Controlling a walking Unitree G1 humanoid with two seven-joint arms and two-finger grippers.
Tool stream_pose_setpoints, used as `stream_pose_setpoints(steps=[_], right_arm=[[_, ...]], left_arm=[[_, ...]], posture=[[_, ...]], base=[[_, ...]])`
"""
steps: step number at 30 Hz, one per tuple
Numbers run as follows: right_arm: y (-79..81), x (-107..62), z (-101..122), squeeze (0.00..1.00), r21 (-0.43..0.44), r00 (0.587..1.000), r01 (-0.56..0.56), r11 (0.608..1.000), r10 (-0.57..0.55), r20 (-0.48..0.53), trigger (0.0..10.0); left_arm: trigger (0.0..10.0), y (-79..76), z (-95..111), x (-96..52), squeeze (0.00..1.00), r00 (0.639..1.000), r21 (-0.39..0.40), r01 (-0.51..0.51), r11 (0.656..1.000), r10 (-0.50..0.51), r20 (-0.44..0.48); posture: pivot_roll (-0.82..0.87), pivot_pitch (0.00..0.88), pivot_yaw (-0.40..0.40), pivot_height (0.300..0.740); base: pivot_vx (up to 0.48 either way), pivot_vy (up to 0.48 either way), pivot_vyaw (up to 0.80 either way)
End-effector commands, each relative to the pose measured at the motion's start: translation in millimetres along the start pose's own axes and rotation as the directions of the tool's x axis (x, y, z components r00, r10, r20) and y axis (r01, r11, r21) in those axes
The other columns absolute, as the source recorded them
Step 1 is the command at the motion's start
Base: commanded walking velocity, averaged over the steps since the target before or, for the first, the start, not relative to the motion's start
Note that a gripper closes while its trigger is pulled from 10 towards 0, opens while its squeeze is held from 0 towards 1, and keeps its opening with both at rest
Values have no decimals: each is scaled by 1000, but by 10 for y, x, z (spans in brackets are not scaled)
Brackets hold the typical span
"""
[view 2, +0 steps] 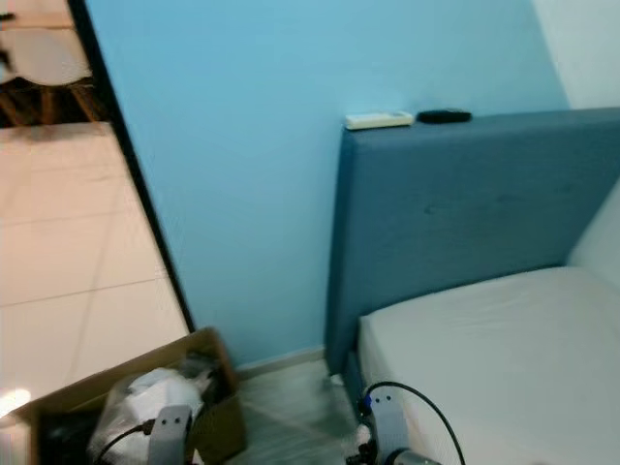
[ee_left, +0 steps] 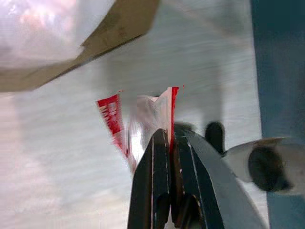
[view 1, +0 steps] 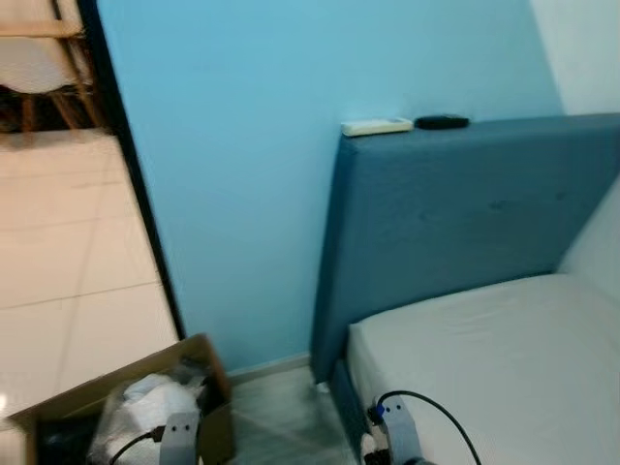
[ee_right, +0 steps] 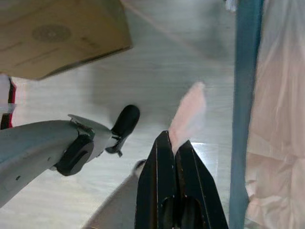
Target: Clean up the room
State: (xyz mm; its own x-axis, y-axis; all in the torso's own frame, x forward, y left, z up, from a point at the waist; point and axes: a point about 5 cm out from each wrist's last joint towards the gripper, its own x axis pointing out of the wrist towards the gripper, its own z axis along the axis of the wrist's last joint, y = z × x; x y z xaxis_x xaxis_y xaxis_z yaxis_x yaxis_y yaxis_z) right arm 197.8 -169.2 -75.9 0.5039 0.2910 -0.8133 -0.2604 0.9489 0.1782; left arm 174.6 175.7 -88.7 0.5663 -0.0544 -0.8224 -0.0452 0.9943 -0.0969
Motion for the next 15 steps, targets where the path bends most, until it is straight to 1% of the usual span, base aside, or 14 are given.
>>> stream_pose_setpoints(steps=[1,8,15], right_arm=[[12,7,26,0,13,1000,0,1000,0,14,10000],[49,17,10,0,27,1000,-16,1000,15,14,10000],[62,21,8,0,33,1000,-24,999,23,15,10000]], left_arm=[[10000,-18,28,8,0,1000,18,9,1000,-9,2],[10000,10,35,4,0,1000,42,7,999,-7,0],[10000,30,32,1,0,1000,49,5,999,-5,-4]], posture=[[-97,0,-76,730],[-94,0,-64,730],[-93,0,-58,730]], base=[[0,0,600],[0,0,600],[0,0,601]])
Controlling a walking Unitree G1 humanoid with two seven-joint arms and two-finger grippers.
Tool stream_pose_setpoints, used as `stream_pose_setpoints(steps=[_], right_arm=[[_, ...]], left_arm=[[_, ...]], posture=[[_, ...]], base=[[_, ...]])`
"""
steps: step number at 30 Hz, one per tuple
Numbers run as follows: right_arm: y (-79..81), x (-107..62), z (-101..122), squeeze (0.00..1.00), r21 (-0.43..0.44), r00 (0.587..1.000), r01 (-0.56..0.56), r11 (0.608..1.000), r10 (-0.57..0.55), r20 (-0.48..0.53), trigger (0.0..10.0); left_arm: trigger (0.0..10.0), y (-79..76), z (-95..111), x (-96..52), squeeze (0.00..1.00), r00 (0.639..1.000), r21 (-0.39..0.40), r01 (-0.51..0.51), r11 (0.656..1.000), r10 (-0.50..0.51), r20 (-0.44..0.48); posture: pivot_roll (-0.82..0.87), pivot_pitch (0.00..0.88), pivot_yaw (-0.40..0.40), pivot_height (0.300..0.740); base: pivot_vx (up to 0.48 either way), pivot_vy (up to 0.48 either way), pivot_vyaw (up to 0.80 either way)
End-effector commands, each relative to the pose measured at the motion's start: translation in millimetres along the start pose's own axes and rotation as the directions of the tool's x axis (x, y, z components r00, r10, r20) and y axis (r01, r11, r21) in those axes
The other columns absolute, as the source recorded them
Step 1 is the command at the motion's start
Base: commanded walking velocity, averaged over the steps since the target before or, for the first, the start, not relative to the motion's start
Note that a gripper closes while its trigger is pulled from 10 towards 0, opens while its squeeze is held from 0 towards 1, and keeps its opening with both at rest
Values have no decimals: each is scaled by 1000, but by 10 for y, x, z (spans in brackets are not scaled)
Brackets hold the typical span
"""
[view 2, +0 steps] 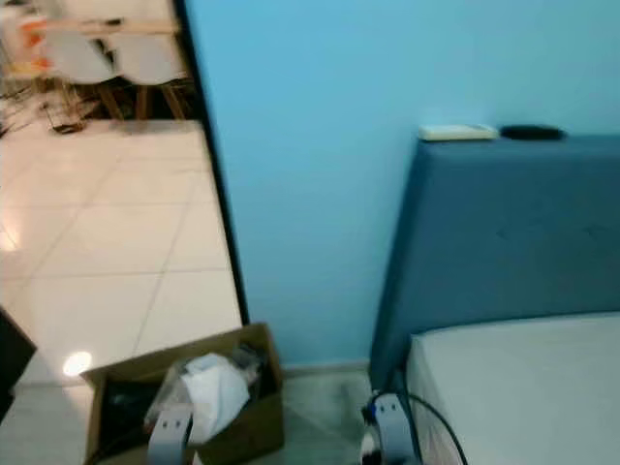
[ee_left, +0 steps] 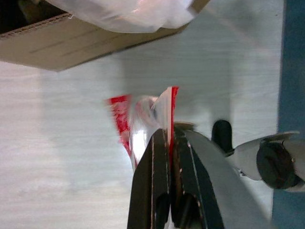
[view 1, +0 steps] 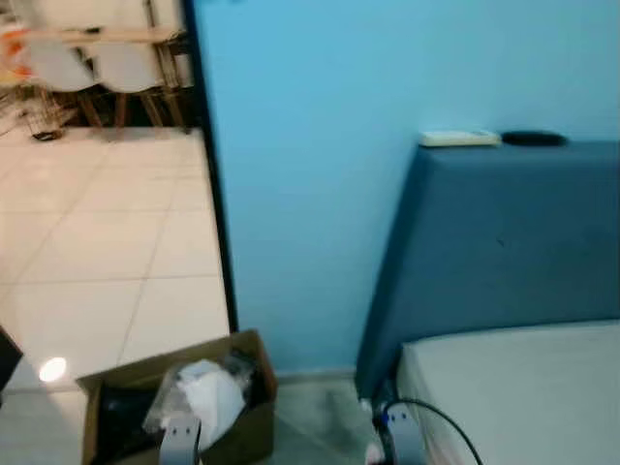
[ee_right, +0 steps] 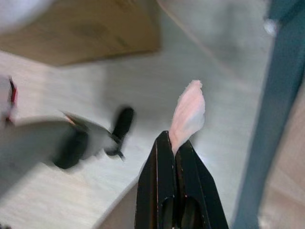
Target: Clean up the room
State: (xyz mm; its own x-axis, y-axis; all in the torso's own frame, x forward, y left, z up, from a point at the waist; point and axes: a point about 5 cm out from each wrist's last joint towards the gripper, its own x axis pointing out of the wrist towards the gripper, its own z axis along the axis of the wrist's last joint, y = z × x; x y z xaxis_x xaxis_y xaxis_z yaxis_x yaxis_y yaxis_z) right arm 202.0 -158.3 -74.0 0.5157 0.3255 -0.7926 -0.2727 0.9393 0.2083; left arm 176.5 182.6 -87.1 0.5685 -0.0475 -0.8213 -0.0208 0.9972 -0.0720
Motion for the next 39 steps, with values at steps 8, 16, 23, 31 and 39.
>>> stream_pose_setpoints(steps=[8,16,23,31,39], right_arm=[[-32,-18,-39,0,28,1000,4,1000,-4,-7,10000],[-35,-19,-29,0,25,1000,2,1000,-2,-3,10000],[-32,-19,-32,0,16,1000,-1,1000,1,-4,10000],[-26,-18,-40,0,7,1000,-5,1000,5,-9,10000],[-36,-19,-29,0,4,1000,11,1000,-11,2,10000]], left_arm=[[10000,-46,16,11,0,1000,18,16,1000,-16,-3],[10000,-55,31,15,0,1000,18,17,1000,-17,1],[10000,-58,40,17,0,1000,16,14,1000,-15,4],[10000,-60,51,19,0,1000,11,13,1000,-14,9],[10000,-30,125,24,0,999,-16,1,1000,-1,36]], posture=[[-93,0,-58,730],[-93,0,-60,730],[-91,0,-64,730],[-87,0,-69,730],[-87,0,-62,730]], base=[[0,0,600],[0,0,600],[0,0,600],[0,0,598],[0,0,537]])
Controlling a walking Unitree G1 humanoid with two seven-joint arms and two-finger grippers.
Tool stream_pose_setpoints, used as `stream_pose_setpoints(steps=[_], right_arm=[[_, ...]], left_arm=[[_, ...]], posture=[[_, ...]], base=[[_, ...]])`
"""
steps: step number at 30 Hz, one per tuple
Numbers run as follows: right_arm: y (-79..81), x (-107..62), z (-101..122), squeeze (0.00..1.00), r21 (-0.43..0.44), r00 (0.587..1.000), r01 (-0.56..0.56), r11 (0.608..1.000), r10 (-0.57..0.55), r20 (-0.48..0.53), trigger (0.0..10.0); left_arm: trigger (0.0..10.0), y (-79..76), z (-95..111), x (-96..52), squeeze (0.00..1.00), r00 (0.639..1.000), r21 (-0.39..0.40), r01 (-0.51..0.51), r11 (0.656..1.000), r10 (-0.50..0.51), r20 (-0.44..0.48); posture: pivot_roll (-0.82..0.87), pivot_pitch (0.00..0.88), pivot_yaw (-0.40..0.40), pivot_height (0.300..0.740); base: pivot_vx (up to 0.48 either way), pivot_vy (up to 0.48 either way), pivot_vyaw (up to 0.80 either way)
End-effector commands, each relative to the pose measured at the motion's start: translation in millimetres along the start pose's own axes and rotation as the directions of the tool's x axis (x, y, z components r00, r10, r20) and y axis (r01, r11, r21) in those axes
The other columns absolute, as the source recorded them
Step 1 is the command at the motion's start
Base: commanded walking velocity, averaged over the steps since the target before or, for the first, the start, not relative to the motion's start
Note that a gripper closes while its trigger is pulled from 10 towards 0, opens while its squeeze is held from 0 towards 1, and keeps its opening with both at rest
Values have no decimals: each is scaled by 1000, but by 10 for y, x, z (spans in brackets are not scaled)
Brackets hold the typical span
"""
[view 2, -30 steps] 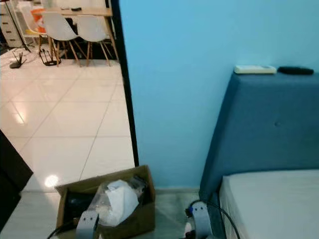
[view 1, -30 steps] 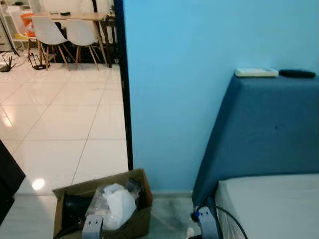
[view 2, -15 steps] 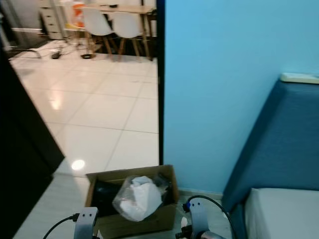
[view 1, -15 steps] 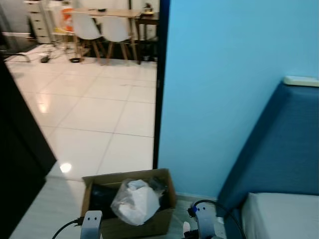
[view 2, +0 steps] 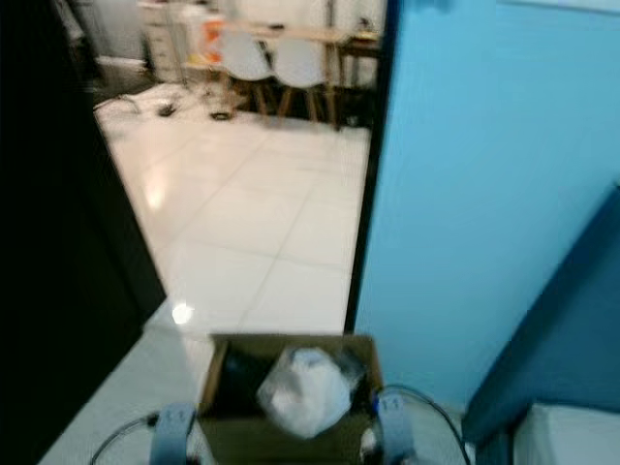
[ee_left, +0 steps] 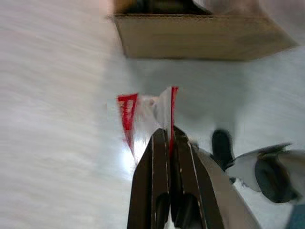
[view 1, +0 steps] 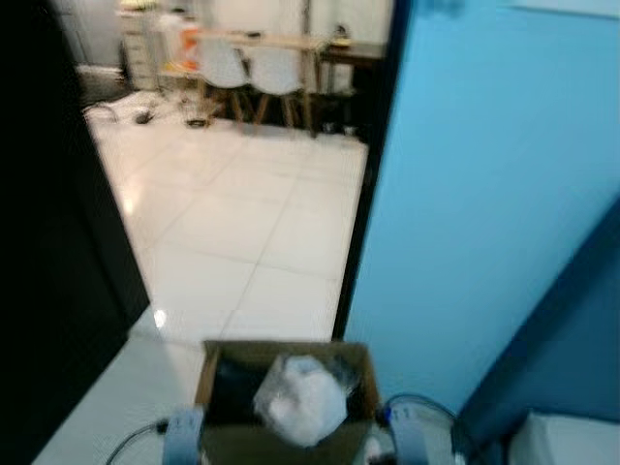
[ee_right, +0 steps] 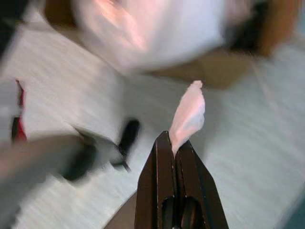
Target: Clean up the room
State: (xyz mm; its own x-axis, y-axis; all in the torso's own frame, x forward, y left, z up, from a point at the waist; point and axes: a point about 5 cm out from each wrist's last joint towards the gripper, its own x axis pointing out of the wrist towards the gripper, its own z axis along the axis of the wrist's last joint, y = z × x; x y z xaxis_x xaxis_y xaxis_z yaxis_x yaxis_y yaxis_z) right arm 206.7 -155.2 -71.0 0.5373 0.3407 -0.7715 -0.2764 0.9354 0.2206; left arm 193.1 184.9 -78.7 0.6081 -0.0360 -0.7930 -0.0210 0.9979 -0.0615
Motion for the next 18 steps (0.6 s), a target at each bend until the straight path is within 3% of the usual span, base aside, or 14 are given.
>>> stream_pose_setpoints(steps=[1,12,18], right_arm=[[-65,-35,-86,0,-5,999,31,1000,-31,-31,10000],[-67,-37,-99,0,-31,998,29,999,-31,-46,10000],[-63,-37,-109,0,-34,998,30,999,-31,-52,10000]], left_arm=[[10000,-40,-11,4,0,1000,-34,8,999,-8,6],[10000,-85,182,37,0,997,-61,30,998,-26,67],[10000,-186,305,57,0,990,-61,91,994,-83,112]], posture=[[-87,0,-62,730],[-93,0,-58,730],[-95,0,-57,730]], base=[[322,0,0],[405,0,0],[427,0,0]])
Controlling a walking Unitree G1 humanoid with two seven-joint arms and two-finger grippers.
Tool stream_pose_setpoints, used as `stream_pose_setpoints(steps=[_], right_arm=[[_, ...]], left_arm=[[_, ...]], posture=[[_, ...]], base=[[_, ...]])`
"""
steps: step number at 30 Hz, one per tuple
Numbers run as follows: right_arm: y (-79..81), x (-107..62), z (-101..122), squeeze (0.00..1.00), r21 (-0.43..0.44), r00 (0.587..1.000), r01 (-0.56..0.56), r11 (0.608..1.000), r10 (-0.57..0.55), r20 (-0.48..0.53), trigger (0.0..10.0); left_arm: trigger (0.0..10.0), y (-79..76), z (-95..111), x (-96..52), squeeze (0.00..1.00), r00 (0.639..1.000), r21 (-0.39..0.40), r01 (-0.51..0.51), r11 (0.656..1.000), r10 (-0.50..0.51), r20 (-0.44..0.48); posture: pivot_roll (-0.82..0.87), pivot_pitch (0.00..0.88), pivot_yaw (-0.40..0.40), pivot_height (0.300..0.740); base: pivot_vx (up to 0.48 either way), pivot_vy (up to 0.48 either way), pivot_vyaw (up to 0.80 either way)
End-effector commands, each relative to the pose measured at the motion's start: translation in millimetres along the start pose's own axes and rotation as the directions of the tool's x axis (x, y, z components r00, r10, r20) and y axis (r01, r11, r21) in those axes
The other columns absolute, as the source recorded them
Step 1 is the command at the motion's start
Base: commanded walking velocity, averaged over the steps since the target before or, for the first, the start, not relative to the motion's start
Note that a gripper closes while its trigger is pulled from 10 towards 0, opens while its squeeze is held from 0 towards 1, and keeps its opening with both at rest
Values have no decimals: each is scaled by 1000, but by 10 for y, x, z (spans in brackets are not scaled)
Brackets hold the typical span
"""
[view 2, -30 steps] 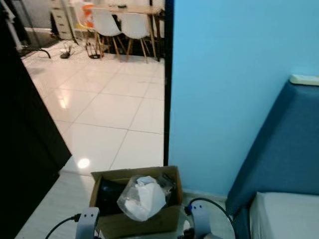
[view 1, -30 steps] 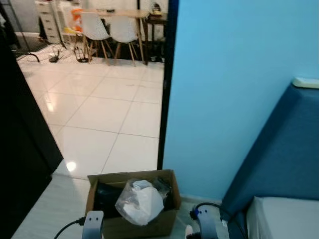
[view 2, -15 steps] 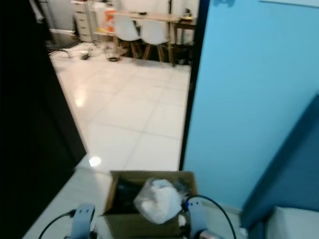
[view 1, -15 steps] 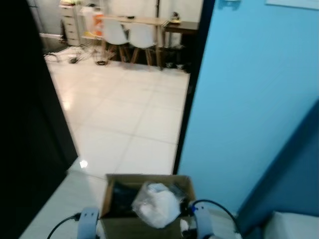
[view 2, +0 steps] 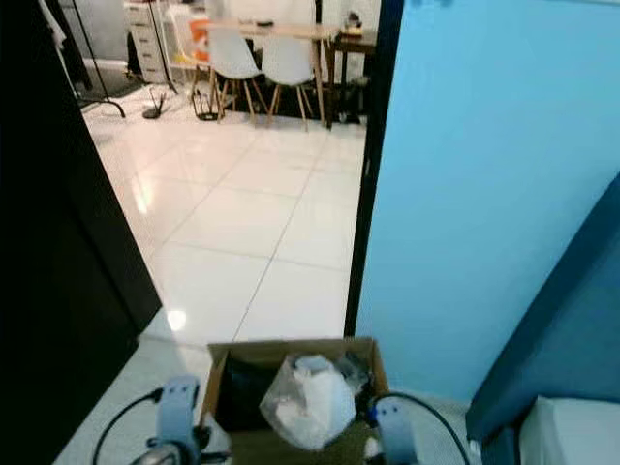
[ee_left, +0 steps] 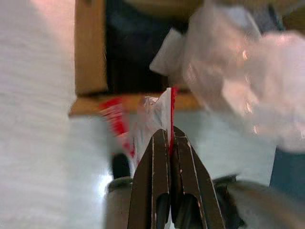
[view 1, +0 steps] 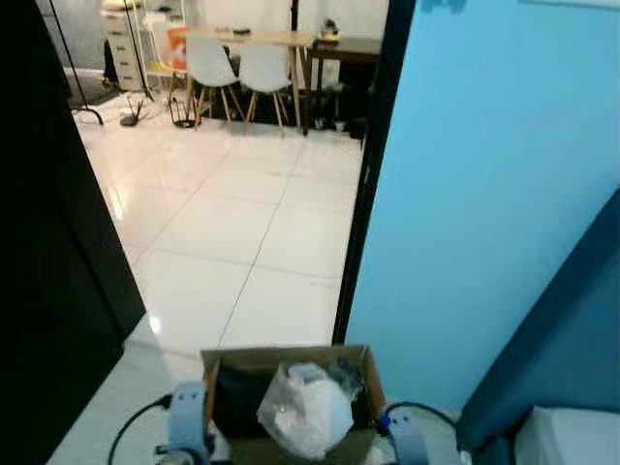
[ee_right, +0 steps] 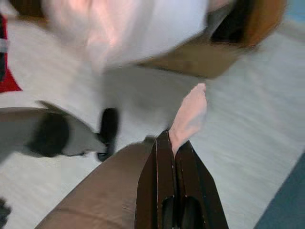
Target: Clean up the room
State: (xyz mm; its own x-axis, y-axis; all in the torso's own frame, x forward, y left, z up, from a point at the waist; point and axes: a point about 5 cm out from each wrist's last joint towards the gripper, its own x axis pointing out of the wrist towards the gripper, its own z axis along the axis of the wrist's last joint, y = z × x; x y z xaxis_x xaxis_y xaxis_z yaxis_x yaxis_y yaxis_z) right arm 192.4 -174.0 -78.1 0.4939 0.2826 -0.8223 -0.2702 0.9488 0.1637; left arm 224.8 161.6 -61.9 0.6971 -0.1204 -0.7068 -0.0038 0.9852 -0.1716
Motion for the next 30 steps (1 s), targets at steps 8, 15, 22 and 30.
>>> stream_pose_setpoints(steps=[8,15,22,30], right_arm=[[90,39,55,0,-7,1000,-20,1000,20,14,10000],[93,38,43,0,-14,1000,-22,1000,23,9,10000],[99,39,30,0,-26,1000,-24,999,24,1,10000],[100,40,33,0,-66,1000,-16,998,16,1,10000]], left_arm=[[10000,-12,-36,-9,0,999,-4,42,999,-42,-11],[10000,-39,-19,-6,0,998,22,69,997,-69,0],[10000,-172,134,29,0,984,-13,164,986,-162,71],[10000,-264,292,45,0,962,6,236,972,-234,143]], posture=[[-96,0,-58,730],[-95,0,-60,730],[-94,0,-62,730],[-114,0,-61,730]], base=[[105,0,0],[0,-270,0],[0,-69,0],[0,0,0]])
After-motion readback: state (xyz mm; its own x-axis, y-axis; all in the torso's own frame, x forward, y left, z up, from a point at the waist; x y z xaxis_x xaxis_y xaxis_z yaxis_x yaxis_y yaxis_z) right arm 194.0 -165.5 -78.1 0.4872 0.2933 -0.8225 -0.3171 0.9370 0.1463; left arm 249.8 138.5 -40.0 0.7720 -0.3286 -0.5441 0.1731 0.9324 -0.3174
